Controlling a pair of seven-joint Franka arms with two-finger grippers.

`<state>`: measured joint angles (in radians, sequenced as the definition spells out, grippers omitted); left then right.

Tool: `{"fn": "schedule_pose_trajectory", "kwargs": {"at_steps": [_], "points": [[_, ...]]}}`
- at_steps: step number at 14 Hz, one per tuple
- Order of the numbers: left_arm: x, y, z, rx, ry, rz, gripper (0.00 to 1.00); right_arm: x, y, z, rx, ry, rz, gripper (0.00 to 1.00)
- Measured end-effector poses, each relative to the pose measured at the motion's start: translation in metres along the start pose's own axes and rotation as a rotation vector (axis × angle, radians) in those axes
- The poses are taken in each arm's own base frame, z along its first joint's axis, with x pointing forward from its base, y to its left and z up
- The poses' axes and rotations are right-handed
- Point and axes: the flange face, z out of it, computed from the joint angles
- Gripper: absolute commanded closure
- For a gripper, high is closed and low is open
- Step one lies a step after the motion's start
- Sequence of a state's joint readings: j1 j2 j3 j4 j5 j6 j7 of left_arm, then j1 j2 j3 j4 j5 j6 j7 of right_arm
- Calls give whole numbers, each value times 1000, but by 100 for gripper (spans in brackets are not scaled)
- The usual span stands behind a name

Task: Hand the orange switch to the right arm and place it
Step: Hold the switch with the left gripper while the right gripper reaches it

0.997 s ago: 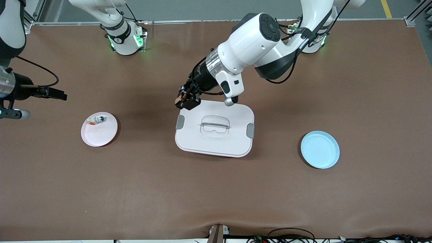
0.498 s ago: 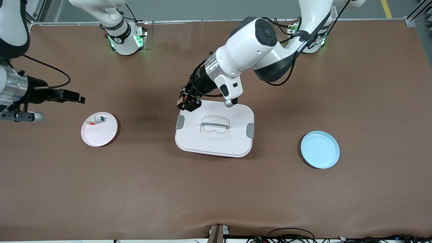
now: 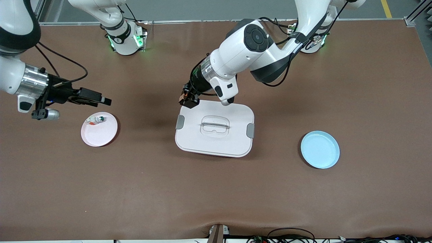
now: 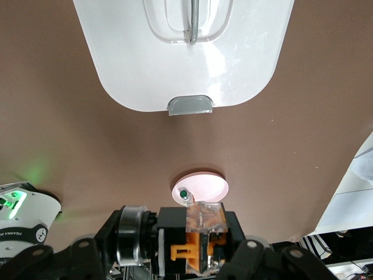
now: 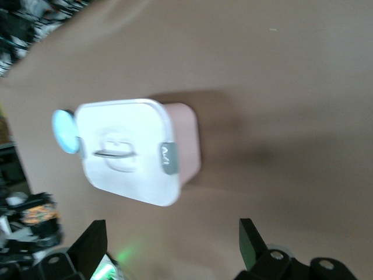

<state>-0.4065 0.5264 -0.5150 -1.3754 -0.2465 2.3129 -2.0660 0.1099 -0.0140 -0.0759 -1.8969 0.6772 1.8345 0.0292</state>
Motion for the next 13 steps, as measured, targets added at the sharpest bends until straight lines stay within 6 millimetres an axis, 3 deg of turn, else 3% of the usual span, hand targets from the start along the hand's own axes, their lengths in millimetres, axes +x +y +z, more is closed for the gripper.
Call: {"fn": "schedule_pose_trajectory", "kwargs": {"at_steps": [7,13], "points": [[2,4,-4,-7,-1,-5,69,-34,-59,68,243,118,50,0],[2,4,-4,-9,-2,-15,69,-58,-102,109,251,122,-63,0]]}}
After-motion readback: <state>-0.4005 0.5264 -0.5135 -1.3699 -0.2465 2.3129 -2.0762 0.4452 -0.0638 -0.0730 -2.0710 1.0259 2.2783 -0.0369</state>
